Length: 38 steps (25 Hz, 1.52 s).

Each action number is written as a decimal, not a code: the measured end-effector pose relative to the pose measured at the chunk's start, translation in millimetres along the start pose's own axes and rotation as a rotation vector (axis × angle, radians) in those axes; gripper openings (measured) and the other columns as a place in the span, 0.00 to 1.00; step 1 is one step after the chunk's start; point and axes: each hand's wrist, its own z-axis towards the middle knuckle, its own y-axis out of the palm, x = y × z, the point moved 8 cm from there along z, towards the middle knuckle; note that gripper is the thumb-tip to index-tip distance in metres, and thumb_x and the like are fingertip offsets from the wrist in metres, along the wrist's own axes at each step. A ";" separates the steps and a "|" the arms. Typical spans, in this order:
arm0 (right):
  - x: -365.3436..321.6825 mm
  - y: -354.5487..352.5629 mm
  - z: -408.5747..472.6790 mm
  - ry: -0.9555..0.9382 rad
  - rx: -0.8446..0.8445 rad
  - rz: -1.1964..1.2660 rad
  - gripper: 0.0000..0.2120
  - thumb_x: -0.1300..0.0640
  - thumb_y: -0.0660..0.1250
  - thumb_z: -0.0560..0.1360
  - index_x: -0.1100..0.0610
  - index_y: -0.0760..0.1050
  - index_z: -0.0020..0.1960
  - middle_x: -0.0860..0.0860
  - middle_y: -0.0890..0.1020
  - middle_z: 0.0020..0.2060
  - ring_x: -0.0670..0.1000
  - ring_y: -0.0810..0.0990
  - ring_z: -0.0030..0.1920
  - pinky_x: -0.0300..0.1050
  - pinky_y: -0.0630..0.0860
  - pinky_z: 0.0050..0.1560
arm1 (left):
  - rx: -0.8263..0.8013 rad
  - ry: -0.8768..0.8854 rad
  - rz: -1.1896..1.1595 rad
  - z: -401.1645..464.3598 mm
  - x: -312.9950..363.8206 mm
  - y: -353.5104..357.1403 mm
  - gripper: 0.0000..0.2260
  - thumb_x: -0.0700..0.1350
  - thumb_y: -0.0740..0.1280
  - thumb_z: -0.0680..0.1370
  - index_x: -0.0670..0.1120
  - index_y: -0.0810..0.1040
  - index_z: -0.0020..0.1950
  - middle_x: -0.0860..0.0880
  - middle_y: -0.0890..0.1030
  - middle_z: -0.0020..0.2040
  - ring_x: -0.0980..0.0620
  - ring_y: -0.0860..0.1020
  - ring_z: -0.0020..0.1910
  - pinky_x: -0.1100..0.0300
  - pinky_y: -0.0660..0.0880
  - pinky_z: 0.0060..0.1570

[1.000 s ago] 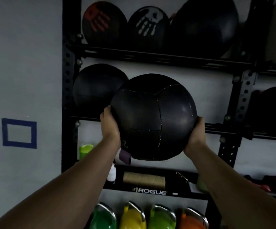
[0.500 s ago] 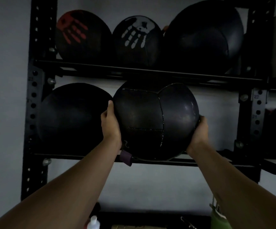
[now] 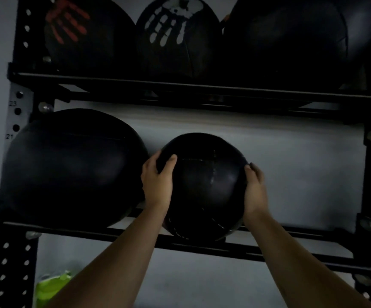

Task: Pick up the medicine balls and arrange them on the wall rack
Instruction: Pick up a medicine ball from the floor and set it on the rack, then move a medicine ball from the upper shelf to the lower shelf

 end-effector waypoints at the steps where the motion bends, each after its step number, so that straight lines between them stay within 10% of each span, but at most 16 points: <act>1: 2.0 3.1 4.7 -0.025 0.002 -0.071 0.24 0.41 0.61 0.82 0.46 0.71 0.76 0.56 0.75 0.73 0.60 0.74 0.72 0.61 0.70 0.76 | 0.018 -0.019 0.065 3.4 -7.9 3.1 0.24 0.59 0.68 0.82 0.55 0.74 0.78 0.51 0.69 0.81 0.47 0.67 0.81 0.42 0.63 0.81; 9: 5.6 3.9 11.1 -0.096 0.034 -0.146 0.28 0.35 0.59 0.79 0.42 0.69 0.76 0.54 0.70 0.75 0.60 0.69 0.76 0.63 0.66 0.77 | 0.166 0.055 0.216 3.1 -13.0 0.5 0.25 0.63 0.64 0.81 0.58 0.74 0.77 0.51 0.71 0.80 0.47 0.67 0.80 0.40 0.61 0.81; 17: -53.9 -20.5 -4.1 -0.238 -0.205 -0.535 0.23 0.40 0.60 0.83 0.44 0.70 0.76 0.54 0.78 0.70 0.56 0.78 0.68 0.54 0.74 0.70 | -0.184 0.088 0.766 5.0 30.3 0.0 0.27 0.61 0.55 0.86 0.50 0.67 0.82 0.43 0.68 0.81 0.39 0.68 0.79 0.41 0.67 0.77; 23: -193.1 -11.1 -24.2 -0.625 -0.292 -1.006 0.21 0.40 0.60 0.83 0.44 0.73 0.74 0.51 0.77 0.72 0.56 0.73 0.73 0.58 0.68 0.75 | -0.495 0.660 1.448 -10.7 154.8 53.4 0.26 0.60 0.53 0.87 0.50 0.66 0.82 0.47 0.70 0.80 0.44 0.69 0.78 0.44 0.67 0.75; 31: -335.8 -73.1 12.6 -0.800 -0.008 -1.180 0.21 0.43 0.60 0.84 0.47 0.72 0.74 0.56 0.75 0.72 0.63 0.72 0.72 0.61 0.67 0.70 | -0.422 1.027 1.466 -40.9 281.0 162.4 0.27 0.61 0.56 0.86 0.50 0.65 0.82 0.45 0.70 0.79 0.42 0.70 0.75 0.43 0.68 0.71; 38: -381.1 -121.7 106.4 -0.789 0.106 -1.002 0.25 0.40 0.59 0.83 0.50 0.67 0.77 0.61 0.69 0.75 0.69 0.69 0.73 0.65 0.67 0.72 | -0.155 0.773 1.235 10.6 315.7 227.8 0.34 0.67 0.53 0.84 0.48 0.61 0.84 0.40 0.63 0.84 0.34 0.66 0.79 0.39 0.68 0.73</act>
